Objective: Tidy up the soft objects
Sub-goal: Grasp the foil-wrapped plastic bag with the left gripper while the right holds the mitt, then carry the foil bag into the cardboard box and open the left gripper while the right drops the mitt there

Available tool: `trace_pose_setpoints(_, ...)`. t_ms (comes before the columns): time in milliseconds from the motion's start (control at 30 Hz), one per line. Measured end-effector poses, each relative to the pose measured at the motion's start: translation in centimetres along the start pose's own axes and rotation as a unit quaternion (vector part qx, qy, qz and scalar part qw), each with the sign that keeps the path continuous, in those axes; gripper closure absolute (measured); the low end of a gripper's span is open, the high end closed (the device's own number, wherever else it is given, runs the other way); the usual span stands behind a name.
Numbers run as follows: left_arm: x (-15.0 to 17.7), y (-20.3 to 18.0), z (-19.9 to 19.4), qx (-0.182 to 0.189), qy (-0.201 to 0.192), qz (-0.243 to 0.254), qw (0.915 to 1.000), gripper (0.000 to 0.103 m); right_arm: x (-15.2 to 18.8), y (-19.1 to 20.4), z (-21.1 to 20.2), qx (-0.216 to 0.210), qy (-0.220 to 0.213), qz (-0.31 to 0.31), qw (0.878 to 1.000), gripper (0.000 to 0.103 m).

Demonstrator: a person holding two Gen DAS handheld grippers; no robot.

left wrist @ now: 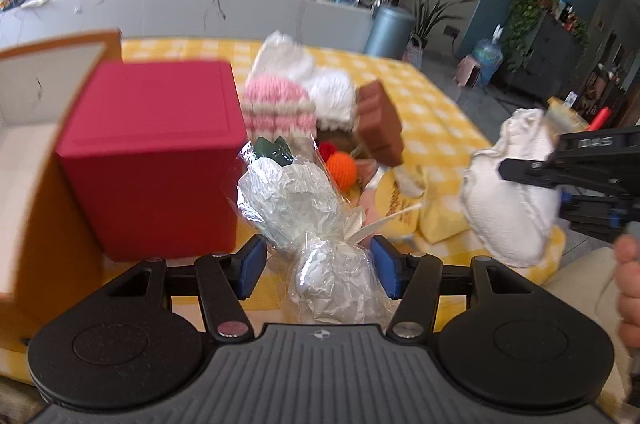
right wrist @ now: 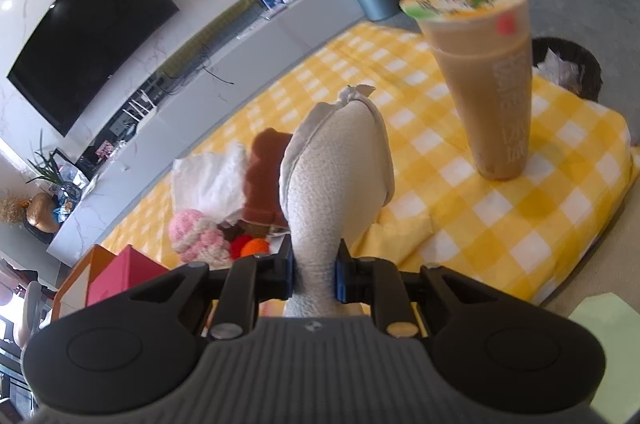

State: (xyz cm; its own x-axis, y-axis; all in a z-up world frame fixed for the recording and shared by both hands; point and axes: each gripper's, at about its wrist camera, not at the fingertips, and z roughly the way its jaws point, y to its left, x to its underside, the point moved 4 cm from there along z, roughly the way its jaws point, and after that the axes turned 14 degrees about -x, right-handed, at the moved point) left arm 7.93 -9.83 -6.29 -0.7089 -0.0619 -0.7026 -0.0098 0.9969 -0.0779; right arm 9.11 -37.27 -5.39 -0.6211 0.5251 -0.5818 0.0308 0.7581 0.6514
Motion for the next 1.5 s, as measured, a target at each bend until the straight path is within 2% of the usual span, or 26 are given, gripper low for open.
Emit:
trace_pose_setpoints(233, -2.5, 1.6, -6.5, 0.015, -0.065, 0.003, 0.9978, 0.037, 0.1, 3.0, -0.6, -0.046, -0.008, -0.026, 0.999, 0.086)
trace_pose_setpoints(367, -4.1, 3.7, -9.8, -0.012, -0.109, 0.026, 0.9937, 0.037, 0.3, 5.7, -0.8, -0.097, -0.009, -0.037, 0.995, 0.086)
trace_pose_setpoints(467, -4.6, 6.8, -11.8, -0.035, -0.131, 0.014, 0.9906, 0.037, 0.7, 7.9, -0.9, -0.147, -0.013, -0.039, 0.988, 0.086)
trace_pose_setpoints(700, -4.4, 16.6, -12.8, -0.095, -0.129, -0.052, 0.9857, 0.037, 2.7, 14.9, -0.6, -0.258, -0.030, -0.050, 0.964, 0.086)
trace_pose_setpoints(800, -4.4, 19.4, -11.9, -0.093, -0.117, -0.069, 0.9864, 0.037, 4.3, 18.2, 1.0, -0.294, -0.013, -0.051, 0.954, 0.086)
trace_pose_setpoints(900, -3.8, 21.0, -10.9, -0.088, -0.101, -0.069, 0.9885, 0.037, 6.9, 21.4, 3.6, -0.322, 0.029, -0.061, 0.944, 0.086)
trace_pose_setpoints(1000, -3.3, 22.2, -8.9, -0.079, -0.089, -0.065, 0.9907, 0.037, 9.6, 23.6, 6.6, -0.334, 0.073, -0.067, 0.937, 0.086)
trace_pose_setpoints(1167, -1.6, 24.1, -6.7, -0.077, -0.059, -0.061, 0.9934, 0.037, 13.0, 26.0, 10.5, -0.327, 0.108, -0.098, 0.934, 0.086)
trace_pose_setpoints(1333, -0.4, 24.0, -6.0, -0.086, -0.042, -0.029, 0.9950, 0.037, 14.2, 26.1, 12.3, -0.318, 0.126, -0.121, 0.932, 0.086)
trace_pose_setpoints(1500, -0.3, 24.0, -6.2, -0.103, -0.042, -0.019, 0.9937, 0.036, 15.0, 25.4, 13.2, -0.303, 0.142, -0.132, 0.933, 0.086)
